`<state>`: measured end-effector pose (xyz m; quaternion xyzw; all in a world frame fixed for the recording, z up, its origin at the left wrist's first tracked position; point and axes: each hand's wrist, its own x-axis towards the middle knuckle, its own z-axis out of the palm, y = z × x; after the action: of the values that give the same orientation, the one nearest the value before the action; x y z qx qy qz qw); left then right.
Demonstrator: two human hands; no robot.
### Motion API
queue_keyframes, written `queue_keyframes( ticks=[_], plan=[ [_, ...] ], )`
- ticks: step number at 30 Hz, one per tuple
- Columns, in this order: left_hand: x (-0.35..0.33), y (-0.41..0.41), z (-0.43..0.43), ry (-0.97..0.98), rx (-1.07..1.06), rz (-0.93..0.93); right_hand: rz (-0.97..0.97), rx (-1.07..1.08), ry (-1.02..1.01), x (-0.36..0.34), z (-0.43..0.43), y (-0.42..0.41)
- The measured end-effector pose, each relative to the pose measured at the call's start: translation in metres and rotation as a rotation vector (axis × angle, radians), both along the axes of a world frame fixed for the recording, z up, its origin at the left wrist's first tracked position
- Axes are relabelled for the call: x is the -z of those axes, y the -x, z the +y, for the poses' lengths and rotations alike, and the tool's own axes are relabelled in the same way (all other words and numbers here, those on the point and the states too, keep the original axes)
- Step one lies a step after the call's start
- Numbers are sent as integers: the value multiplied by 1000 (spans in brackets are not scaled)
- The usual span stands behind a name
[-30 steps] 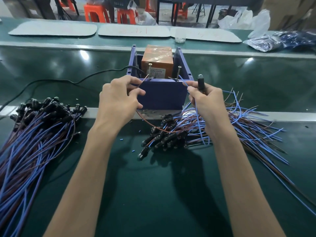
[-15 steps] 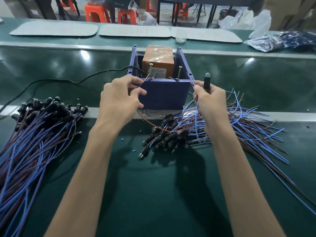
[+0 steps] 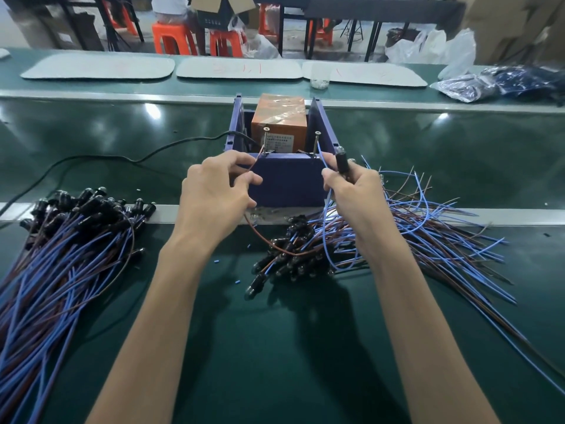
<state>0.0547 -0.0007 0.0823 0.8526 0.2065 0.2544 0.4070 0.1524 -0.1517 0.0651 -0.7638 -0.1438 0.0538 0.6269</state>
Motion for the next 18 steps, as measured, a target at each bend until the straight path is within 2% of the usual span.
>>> queue_keyframes(
  ticks=[18],
  plan=[
    [-1, 2, -1, -27, 17, 19, 45, -8, -49, -7, -9, 2]
  ],
)
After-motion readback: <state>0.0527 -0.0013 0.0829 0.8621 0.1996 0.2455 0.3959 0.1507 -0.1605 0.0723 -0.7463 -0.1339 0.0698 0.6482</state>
